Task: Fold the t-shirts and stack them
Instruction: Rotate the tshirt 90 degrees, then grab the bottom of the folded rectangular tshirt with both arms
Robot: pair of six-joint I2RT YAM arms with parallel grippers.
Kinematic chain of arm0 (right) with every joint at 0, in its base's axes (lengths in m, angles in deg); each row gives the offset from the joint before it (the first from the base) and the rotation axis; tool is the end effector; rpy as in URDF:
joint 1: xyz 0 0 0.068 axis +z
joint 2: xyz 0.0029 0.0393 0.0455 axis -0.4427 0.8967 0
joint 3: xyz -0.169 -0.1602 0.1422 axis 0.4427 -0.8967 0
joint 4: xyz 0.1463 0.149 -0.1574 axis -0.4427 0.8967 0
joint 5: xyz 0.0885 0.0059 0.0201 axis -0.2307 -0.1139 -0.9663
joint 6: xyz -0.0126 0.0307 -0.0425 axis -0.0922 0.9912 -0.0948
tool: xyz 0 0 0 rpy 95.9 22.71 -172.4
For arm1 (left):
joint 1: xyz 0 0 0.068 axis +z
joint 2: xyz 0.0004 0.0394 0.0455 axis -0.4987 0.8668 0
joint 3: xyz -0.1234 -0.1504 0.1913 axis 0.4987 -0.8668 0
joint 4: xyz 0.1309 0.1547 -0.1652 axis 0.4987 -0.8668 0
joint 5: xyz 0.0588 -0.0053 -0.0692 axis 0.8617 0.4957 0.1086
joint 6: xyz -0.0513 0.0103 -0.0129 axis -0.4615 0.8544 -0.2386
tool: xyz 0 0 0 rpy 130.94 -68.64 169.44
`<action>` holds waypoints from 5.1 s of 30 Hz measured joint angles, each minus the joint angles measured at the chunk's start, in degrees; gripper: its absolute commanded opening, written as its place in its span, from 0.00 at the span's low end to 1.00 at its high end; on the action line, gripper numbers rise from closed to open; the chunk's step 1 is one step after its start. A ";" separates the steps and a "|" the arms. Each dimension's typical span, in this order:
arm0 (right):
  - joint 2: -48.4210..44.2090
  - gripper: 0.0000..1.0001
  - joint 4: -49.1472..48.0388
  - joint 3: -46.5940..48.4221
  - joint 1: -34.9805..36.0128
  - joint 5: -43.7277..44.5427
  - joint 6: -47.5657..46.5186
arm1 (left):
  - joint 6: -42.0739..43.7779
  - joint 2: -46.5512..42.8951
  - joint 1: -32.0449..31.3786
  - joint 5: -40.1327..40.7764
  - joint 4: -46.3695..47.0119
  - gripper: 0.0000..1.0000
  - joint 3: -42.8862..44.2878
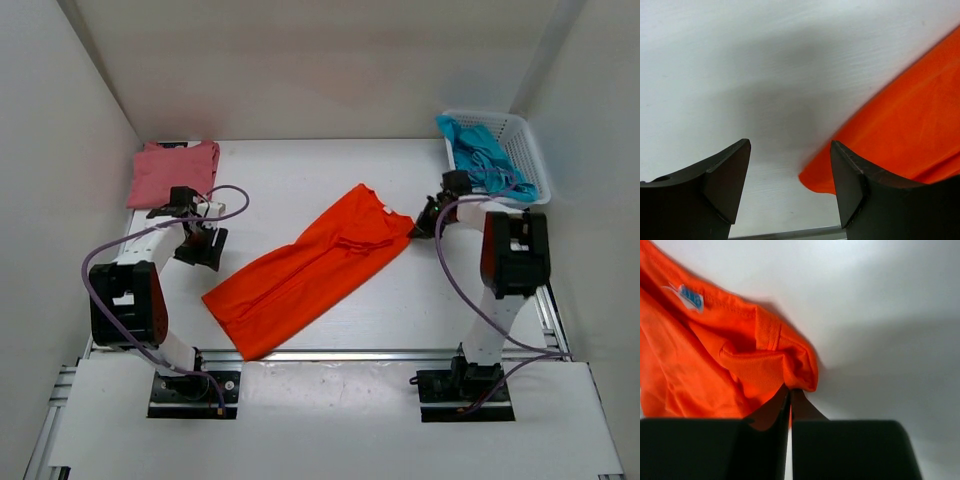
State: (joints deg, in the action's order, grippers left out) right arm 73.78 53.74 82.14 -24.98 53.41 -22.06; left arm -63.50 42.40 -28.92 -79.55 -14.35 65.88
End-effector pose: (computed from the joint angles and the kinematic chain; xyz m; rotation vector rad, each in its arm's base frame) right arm 0.3658 0.0175 0.1456 0.5986 2.5999 0.5342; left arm 0.2843 0.0028 0.1963 0.3975 2.8398 -0.0264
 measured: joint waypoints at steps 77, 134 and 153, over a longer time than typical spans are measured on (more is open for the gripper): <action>-32.98 0.65 -0.70 -30.58 40.50 9.64 22.38 | -10.21 -8.50 -27.39 -12.87 11.19 0.80 -15.72; -46.36 0.00 -4.83 -45.40 32.74 -0.66 22.56 | 62.99 -24.74 -57.51 -4.57 23.08 0.69 -32.37; -45.35 0.00 -2.58 -44.04 29.73 -3.54 19.15 | 56.15 -14.80 -59.82 -3.91 25.88 0.00 -27.80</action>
State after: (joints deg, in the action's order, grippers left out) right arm 28.43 51.17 38.10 4.75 49.87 -2.91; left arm -7.35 27.61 -88.74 -83.47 11.53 38.08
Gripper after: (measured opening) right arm 0.005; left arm 0.076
